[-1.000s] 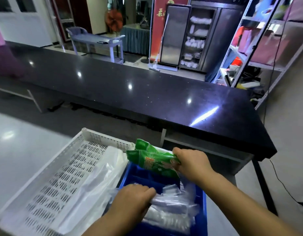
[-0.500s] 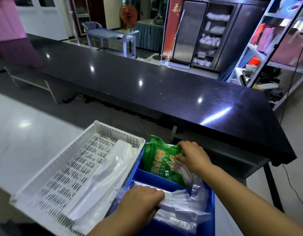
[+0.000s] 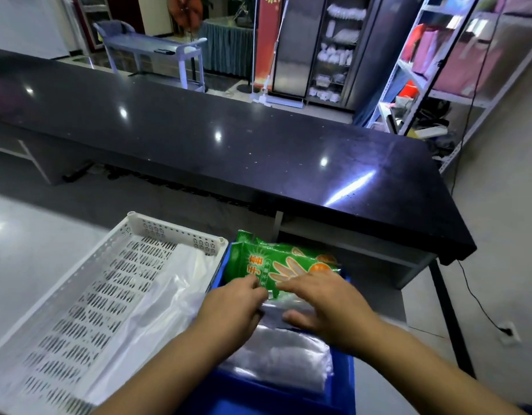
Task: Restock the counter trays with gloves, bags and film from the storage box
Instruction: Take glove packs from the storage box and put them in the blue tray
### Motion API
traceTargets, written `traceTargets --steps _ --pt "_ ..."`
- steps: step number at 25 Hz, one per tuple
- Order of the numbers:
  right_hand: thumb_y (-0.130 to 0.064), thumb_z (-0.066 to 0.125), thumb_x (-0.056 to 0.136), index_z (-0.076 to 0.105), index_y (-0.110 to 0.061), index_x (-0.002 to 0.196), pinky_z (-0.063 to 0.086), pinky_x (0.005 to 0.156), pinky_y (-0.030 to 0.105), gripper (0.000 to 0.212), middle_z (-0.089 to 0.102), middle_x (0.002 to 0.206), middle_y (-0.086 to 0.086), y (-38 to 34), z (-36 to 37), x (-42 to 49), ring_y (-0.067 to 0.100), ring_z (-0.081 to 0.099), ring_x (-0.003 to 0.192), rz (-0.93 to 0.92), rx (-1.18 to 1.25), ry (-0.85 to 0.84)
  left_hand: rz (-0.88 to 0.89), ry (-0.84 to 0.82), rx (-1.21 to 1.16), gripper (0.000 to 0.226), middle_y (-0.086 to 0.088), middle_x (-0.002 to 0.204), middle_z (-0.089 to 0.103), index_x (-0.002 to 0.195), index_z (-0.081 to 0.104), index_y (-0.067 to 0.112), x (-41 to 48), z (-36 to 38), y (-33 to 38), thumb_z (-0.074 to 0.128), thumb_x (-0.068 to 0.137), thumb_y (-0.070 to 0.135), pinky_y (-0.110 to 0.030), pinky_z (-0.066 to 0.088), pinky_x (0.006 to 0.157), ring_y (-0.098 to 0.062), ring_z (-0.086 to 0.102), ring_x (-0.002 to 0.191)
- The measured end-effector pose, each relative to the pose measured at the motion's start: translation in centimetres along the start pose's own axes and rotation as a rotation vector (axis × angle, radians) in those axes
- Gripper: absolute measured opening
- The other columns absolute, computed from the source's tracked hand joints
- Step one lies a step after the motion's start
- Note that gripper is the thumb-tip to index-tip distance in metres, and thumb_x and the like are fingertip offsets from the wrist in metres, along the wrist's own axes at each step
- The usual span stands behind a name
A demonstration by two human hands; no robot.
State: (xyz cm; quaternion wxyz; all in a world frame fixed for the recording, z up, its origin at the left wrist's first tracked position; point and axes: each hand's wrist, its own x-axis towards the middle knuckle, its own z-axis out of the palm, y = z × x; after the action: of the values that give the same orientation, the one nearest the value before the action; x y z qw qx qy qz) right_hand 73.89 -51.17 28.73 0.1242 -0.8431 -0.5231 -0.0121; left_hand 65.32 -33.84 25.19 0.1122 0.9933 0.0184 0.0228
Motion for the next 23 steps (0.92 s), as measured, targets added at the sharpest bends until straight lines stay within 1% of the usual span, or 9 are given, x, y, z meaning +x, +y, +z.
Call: traceTargets --steps 2,4,9,11,14,17,19,21,23 --pt "-0.039 0.056 0.082 0.055 -0.026 0.119 0.048 0.083 0.038 0.038 0.068 0.110 -0.001 -0.3 1.0 -0.6 0.022 0.060 0.099 0.076 -0.102 -0.132 0.021 -0.006 -0.004 0.021 0.002 0.112 0.053 0.100 0.054 0.019 1.4 -0.5 0.6 0.049 0.083 0.030 -0.033 0.043 0.074 -0.023 0.053 0.104" --pt "-0.029 0.051 0.087 0.060 -0.022 0.107 0.049 0.078 0.039 0.022 0.069 0.102 0.004 0.5 1.7 -0.5 0.028 0.061 0.094 0.190 -0.078 -0.113 0.068 0.006 0.004 0.023 0.002 0.109 0.059 0.100 0.056 0.021 2.7 -1.0 1.0 0.053 0.081 0.033 -0.031 0.039 0.079 -0.023 0.054 0.105" --pt "-0.015 0.064 0.069 0.065 -0.015 0.067 0.045 0.047 0.032 0.003 0.067 0.064 0.008 2.7 1.0 0.3 0.034 0.061 0.057 0.311 -0.081 0.239 0.135 0.078 -0.060 0.079 0.003 0.133 0.055 0.140 0.035 0.023 4.8 -2.5 -0.8 0.071 0.070 0.035 -0.032 0.030 0.102 -0.020 0.050 0.121" --pt "-0.025 0.052 0.079 0.068 -0.016 0.067 0.045 0.046 0.030 0.021 0.066 0.059 0.004 3.7 1.0 0.4 0.029 0.059 0.050 0.249 -0.170 0.437 0.236 0.237 0.031 0.068 -0.001 0.116 0.066 0.128 0.052 0.018 5.5 -2.7 -1.5 0.076 0.064 0.020 -0.035 0.042 0.093 -0.024 0.062 0.103" --pt "-0.034 0.043 0.094 0.069 -0.016 0.071 0.046 0.054 0.030 0.039 0.068 0.065 0.002 4.5 2.3 0.0 0.024 0.058 0.054 0.161 -0.330 0.585 0.335 0.387 0.080 0.031 -0.002 0.074 0.069 0.084 0.069 0.015 5.9 -1.7 -1.9 0.076 0.056 0.003 -0.030 0.052 0.061 -0.025 0.064 0.065" --pt "-0.017 0.075 0.071 0.067 -0.018 0.067 0.044 0.060 0.031 0.009 0.068 0.068 0.001 4.2 5.1 -0.7 0.024 0.058 0.062 0.188 -0.453 0.424 0.387 0.229 0.180 0.027 0.000 0.058 0.062 0.062 0.062 0.018 5.3 1.1 -2.0 0.080 0.044 0.009 -0.024 0.045 0.046 -0.021 0.060 0.052" --pt "-0.012 0.082 0.056 0.069 -0.019 0.065 0.046 0.056 0.029 0.017 0.067 0.064 0.000 3.7 6.4 -1.1 0.023 0.059 0.061 0.223 -0.390 0.218 0.359 0.131 0.183 0.027 0.001 0.054 0.061 0.058 0.059 0.018 4.8 2.7 -2.3 0.079 0.041 0.012 -0.022 0.042 0.043 -0.021 0.060 0.050" --pt "-0.009 0.082 0.046 0.067 -0.020 0.060 0.042 0.052 0.026 0.024 0.064 0.058 -0.002 3.3 6.7 -1.1 0.021 0.057 0.056 0.266 -0.330 0.078 0.247 0.051 0.063 0.018 -0.003 0.066 0.067 0.068 0.059 0.015 4.8 3.6 -2.6 0.071 0.055 0.009 -0.028 0.042 0.049 -0.026 0.065 0.063" --pt "-0.007 0.074 0.055 0.056 -0.020 0.055 0.034 0.056 0.028 0.022 0.062 0.061 0.001 3.3 6.6 -0.8 0.025 0.051 0.059 0.399 -0.239 -0.055 0.127 -0.083 -0.006 0.013 -0.007 0.090 0.069 0.086 0.058 0.016 5.5 3.7 -3.0 0.058 0.073 0.014 -0.032 0.040 0.061 -0.030 0.063 0.087"
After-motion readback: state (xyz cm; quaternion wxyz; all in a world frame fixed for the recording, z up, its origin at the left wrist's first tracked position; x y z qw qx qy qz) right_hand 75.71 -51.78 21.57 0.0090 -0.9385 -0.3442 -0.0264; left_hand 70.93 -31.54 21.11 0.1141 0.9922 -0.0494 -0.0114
